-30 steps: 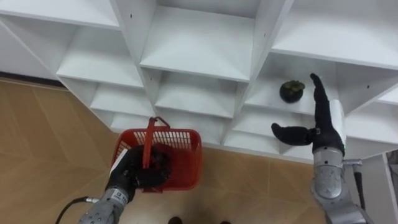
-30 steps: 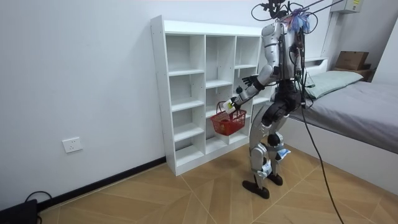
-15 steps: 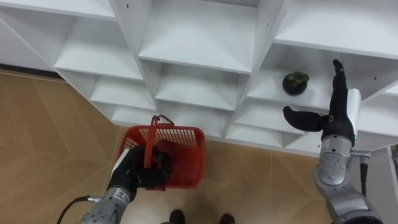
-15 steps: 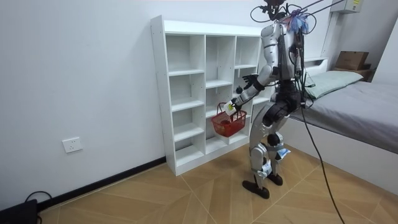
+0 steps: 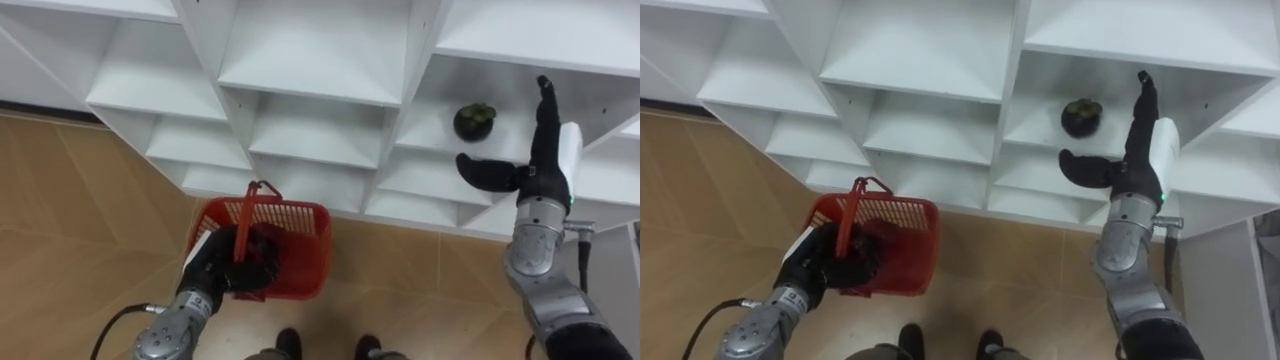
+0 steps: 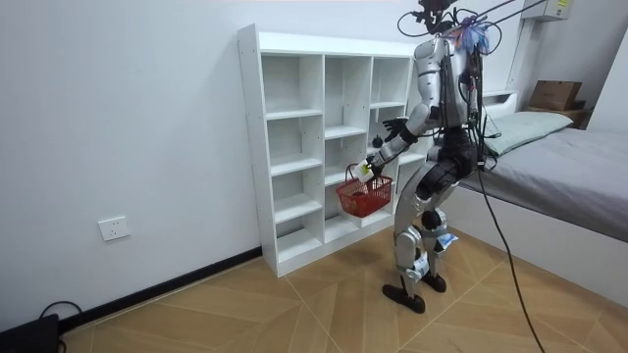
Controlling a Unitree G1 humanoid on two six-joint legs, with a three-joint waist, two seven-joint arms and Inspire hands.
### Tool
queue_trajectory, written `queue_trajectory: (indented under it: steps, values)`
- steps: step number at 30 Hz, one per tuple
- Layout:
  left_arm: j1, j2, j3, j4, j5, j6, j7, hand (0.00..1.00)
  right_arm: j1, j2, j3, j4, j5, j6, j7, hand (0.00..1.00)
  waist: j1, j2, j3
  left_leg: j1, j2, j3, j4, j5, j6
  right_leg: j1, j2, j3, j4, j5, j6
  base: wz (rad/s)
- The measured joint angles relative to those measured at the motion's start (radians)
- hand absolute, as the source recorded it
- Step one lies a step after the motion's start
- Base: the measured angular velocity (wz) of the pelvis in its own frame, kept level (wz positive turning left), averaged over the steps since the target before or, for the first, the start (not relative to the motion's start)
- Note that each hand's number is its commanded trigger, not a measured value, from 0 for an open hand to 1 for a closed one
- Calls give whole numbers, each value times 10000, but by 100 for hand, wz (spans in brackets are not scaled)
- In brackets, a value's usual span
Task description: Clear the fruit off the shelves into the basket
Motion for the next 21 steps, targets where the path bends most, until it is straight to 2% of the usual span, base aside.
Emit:
queue_trajectory:
  steps: [8,13,21]
  values:
    - [-132,-18,-395,178,-13,79,-36,100,-425,-119,3,210,498,129,-1,0,69,-63,38,14,-18,10,-122,9,-15,-23,0,16,-56,-34,1,0]
    - [-373,-20,-657,452,-6,152,-57,100,-503,-123,11,211,710,192,8,0,294,-166,100,7,-24,9,-126,9,-16,-23,-3,15,-68,-64,6,0]
    - [-373,-1,-762,461,-14,228,-56,100,-575,-123,23,212,714,223,11,0,332,-172,103,4,-32,-5,-101,9,-17,-23,-14,12,-35,-69,14,0]
